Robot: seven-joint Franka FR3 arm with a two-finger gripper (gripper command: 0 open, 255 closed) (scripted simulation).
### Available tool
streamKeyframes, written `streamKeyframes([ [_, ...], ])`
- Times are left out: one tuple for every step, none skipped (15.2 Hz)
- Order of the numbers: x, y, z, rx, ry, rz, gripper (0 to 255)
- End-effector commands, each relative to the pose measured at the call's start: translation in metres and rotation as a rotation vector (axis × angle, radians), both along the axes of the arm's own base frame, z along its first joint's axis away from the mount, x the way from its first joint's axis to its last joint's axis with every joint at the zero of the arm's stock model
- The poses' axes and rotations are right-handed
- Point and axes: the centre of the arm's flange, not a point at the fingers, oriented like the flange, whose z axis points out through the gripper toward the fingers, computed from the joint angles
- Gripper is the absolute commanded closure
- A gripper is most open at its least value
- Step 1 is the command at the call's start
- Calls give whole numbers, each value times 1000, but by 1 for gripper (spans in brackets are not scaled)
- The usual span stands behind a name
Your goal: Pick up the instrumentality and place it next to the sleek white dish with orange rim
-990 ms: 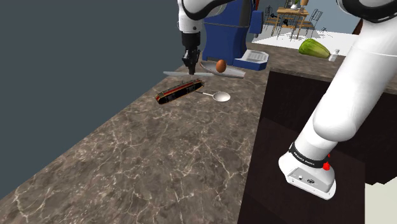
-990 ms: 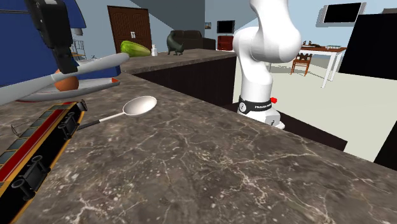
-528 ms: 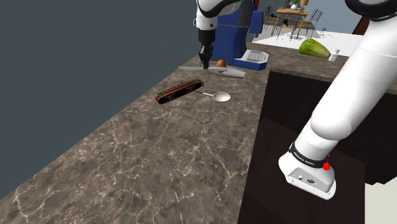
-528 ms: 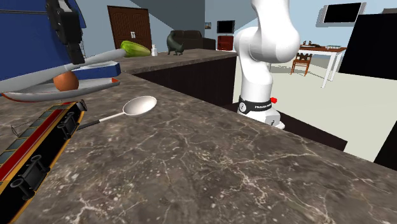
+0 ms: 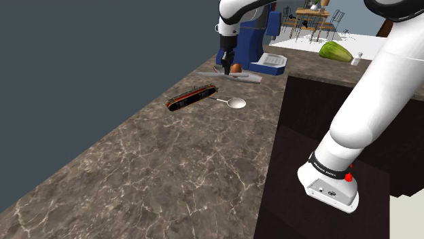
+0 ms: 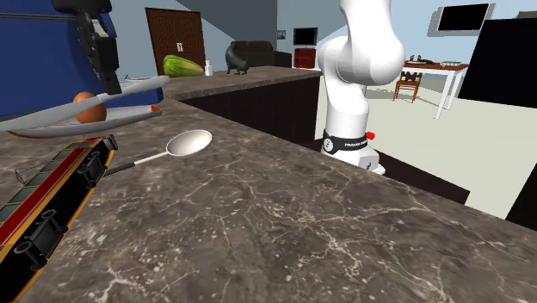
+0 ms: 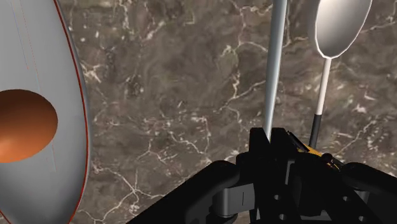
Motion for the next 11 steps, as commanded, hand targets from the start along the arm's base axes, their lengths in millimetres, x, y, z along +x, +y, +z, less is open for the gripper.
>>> streamKeyframes([
  [-1, 0, -11, 0, 0, 0, 255],
  [-1, 0, -16, 0, 0, 0, 255],
  [-1, 0, -21, 0, 0, 0, 255],
  [-1, 0, -26, 0, 0, 0, 255],
  [-1, 0, -32, 0, 0, 0, 255],
  [-1, 0, -37, 0, 0, 0, 255],
  [-1, 0, -42, 0, 0, 0, 255],
  [-1, 0, -47, 0, 0, 0, 255],
  [-1, 0, -53, 0, 0, 0, 255],
  [-1, 0, -58, 0, 0, 0, 255],
  [-1, 0, -63, 0, 0, 0, 255],
])
